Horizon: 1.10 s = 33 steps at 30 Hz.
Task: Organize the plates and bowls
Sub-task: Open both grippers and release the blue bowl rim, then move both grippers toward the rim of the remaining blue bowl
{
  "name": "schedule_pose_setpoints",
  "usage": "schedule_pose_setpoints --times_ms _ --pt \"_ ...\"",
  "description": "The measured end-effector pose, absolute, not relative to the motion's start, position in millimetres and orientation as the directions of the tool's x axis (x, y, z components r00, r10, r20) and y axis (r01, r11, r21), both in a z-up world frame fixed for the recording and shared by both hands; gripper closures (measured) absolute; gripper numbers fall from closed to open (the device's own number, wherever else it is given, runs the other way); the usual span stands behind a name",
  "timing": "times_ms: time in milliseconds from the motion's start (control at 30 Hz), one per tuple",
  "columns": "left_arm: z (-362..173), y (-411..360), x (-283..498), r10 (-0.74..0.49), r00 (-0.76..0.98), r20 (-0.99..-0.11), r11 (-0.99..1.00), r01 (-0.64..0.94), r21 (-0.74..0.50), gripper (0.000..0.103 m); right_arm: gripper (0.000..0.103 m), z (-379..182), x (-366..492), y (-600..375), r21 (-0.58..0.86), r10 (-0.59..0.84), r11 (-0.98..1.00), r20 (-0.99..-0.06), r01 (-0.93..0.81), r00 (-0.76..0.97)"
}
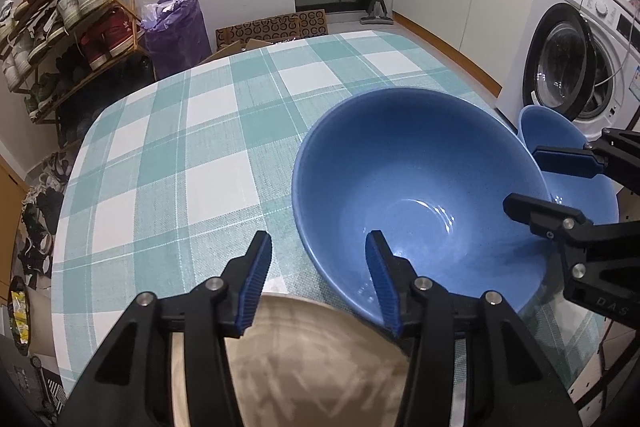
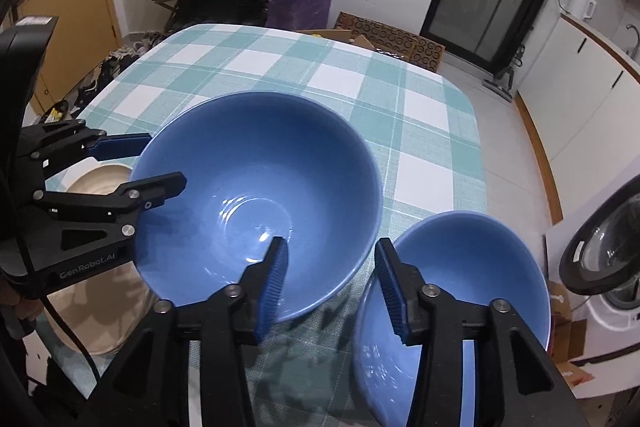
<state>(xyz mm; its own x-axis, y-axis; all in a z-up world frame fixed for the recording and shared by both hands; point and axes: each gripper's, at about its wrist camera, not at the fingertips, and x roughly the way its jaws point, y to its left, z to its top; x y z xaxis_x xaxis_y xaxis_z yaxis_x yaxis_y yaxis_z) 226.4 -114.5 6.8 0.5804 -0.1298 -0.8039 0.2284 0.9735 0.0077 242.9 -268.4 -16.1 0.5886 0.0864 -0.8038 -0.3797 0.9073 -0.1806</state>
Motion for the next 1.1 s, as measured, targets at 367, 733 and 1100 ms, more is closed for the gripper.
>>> schedule_pose_setpoints --times_ms 367,733,1100 --pt "27 -122 217 -0.167 0.614 -0.772 0.970 0.243 -0.017 0.020 0.044 0 236 -282 -0.088 0.171 0.925 -0.772 -0.369 0.612" --pt "47 -131 212 -0.264 0.606 -0.750 0.954 0.280 -0.110 0.000 0.005 40 220 -317 -0.020 0.217 0.951 -0.671 -0.310 0.709" --pt "63 -161 205 -0.301 0.609 -0.734 0.933 0.346 -0.096 0.000 0.001 58 193 -366 0.045 0.211 0.970 -0.646 -0.240 0.733"
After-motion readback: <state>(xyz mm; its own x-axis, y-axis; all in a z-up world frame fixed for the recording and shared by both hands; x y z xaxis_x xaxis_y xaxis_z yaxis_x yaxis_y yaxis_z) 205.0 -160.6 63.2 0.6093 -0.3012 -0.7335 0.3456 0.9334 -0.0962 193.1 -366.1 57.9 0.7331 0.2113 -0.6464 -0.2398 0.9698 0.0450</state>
